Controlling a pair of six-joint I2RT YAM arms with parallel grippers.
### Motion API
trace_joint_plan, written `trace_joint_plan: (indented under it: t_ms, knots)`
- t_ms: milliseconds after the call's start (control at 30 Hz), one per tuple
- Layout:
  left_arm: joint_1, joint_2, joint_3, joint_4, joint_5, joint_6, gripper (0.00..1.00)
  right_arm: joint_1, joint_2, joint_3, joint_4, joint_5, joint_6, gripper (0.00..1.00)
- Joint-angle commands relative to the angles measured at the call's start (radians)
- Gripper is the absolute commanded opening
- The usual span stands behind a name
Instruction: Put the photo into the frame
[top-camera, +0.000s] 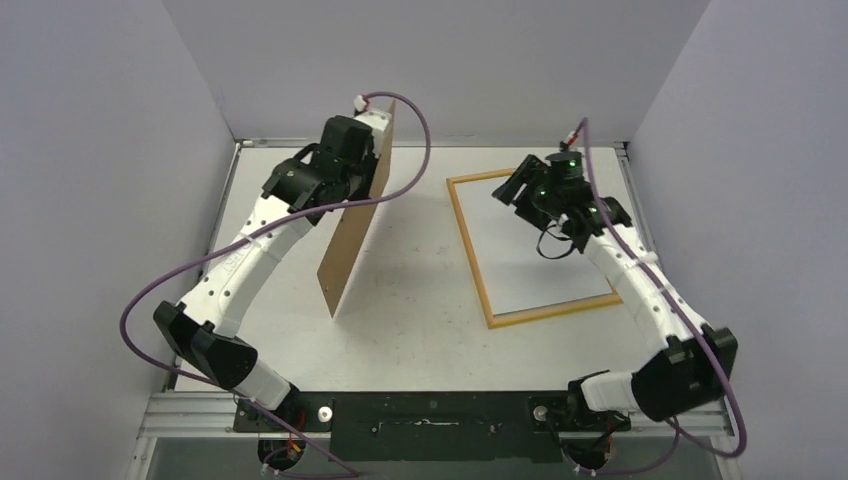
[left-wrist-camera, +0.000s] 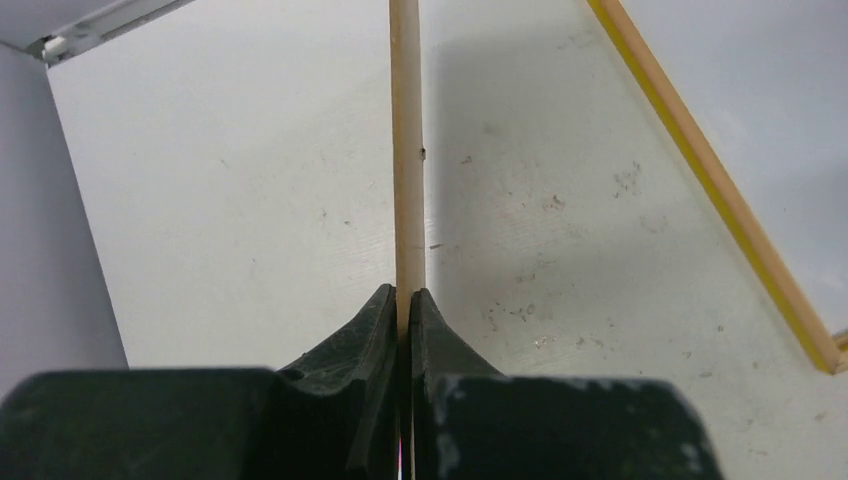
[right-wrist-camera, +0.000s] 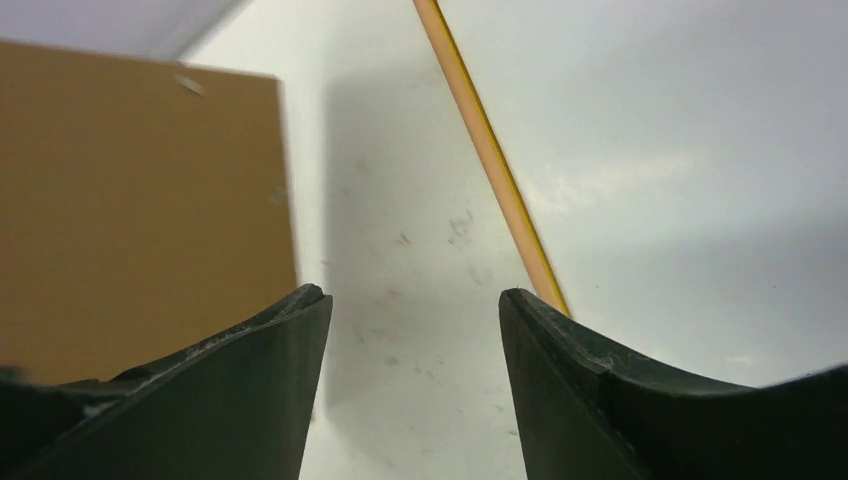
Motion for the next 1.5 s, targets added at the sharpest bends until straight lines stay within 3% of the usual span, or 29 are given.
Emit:
trace_joint_plan:
  t_ms: [0, 100, 233, 467, 1100, 1200, 1467]
  knots:
    - [0.084, -0.113, 0.114, 0.02, 0.051, -0.138, 0.0, 0.119, 0.174, 0.086, -0.122, 0.066, -0.212, 0.63]
    - [0.095, -0.131, 0.117, 0.023, 0.071, -0.16, 0.0, 0.176, 0.306, 0.14, -0.176, 0.099, -0.265, 0.61]
    - [0.108, -0.149, 0.106, 0.016, 0.091, -0.178, 0.0, 0.239, 0.481, 0.246, -0.271, 0.154, -0.345, 0.48]
    - [0.128, -0.164, 0.099, 0.01, 0.138, -0.212, 0.0, 0.319, 0.689, 0.381, -0.406, 0.28, -0.452, 0.5]
    - [0.146, -0.161, 0.084, 0.007, 0.179, -0.22, 0.0, 0.335, 0.837, 0.383, -0.322, 0.297, -0.537, 0.45]
    - [0.146, -0.157, 0.088, 0.007, 0.174, -0.225, 0.0, 0.335, 0.855, 0.388, -0.32, 0.272, -0.542, 0.4]
    - [0.146, -0.151, 0.094, 0.001, 0.175, -0.224, 0.0, 0.353, 0.854, 0.402, -0.321, 0.234, -0.546, 0.13]
